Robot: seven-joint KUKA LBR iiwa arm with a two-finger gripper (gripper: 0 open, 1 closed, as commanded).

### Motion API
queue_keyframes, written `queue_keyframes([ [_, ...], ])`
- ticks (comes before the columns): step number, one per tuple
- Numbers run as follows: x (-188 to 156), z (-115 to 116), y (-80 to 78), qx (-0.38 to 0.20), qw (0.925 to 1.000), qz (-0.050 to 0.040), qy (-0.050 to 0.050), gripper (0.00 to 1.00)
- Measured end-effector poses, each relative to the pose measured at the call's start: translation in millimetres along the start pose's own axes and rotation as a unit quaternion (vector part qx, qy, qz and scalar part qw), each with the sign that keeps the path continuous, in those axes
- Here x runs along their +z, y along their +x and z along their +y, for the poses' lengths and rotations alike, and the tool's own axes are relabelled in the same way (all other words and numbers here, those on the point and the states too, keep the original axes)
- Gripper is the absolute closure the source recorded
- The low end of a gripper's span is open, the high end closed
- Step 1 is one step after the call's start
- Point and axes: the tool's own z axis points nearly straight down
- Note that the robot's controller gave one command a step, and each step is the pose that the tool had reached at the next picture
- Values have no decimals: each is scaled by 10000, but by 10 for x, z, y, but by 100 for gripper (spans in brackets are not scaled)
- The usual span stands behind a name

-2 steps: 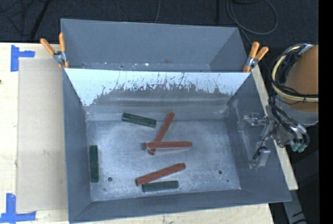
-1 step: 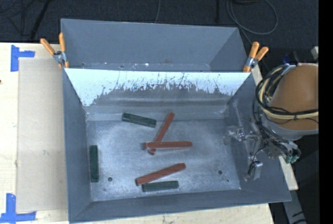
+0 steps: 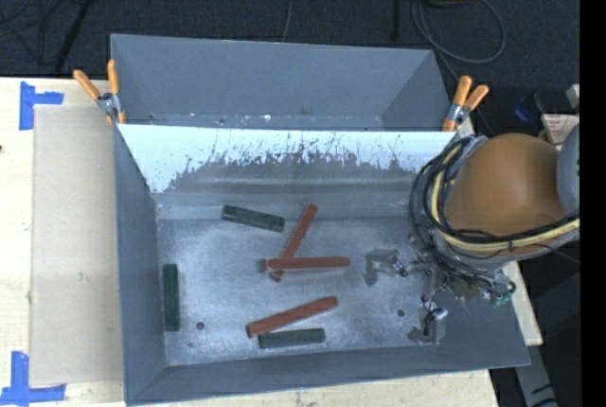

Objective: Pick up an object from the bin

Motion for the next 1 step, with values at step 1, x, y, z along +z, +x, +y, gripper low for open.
queue_keyframes([
  [1, 64, -100, 91, -87, 10000, 9, 11, 0],
])
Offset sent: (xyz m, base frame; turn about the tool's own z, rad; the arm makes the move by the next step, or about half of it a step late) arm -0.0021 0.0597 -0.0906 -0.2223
